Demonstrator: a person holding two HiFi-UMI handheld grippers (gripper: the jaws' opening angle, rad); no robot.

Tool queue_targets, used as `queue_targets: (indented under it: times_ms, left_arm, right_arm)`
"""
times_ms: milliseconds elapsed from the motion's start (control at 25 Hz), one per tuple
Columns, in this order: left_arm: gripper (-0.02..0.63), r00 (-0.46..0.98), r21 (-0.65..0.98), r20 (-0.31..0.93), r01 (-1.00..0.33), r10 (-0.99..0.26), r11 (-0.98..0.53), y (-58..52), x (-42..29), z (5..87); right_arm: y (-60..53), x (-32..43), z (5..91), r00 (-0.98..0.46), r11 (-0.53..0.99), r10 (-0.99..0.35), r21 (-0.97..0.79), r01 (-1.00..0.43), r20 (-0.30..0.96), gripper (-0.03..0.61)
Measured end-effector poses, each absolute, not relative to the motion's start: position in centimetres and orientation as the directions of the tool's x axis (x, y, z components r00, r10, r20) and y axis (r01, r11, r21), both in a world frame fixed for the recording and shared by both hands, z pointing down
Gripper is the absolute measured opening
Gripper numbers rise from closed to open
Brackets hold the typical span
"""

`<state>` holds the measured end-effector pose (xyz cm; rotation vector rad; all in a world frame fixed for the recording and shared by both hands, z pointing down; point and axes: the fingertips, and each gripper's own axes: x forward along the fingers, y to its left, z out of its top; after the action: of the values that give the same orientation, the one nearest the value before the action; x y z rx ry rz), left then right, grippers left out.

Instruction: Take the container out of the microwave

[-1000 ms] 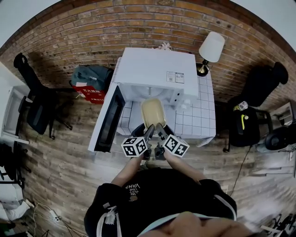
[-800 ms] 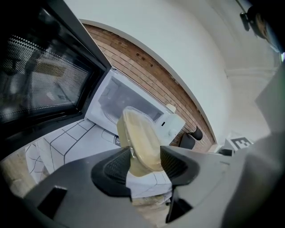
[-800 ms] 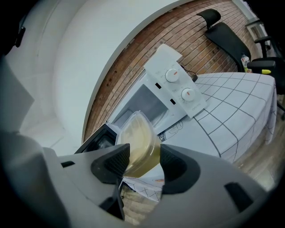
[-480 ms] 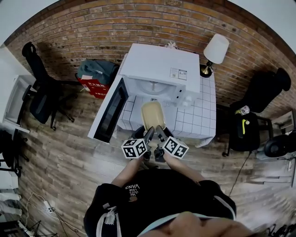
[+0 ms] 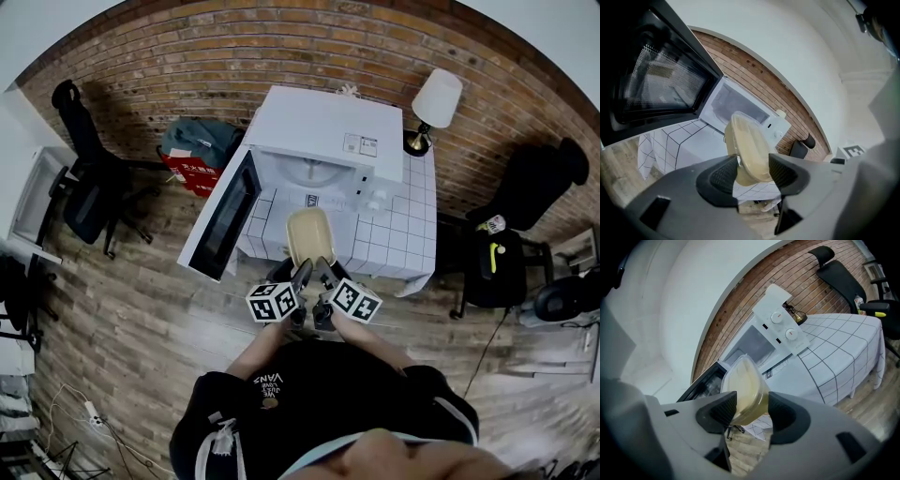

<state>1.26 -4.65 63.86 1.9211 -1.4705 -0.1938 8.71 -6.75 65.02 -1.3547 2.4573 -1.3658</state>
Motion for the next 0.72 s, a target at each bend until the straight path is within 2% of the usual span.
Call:
queue_targets:
  times_ms: [720]
  left_arm:
    - [0.216,0.327,0.612,0.292,-0.786,-0.899,-0.087,-2.0,1.9,64.4]
  right_arm:
    - [-4.4,9.3,65.7,-0.640,0.240,-0.670,-0.706,-0.667,0.377,0.204]
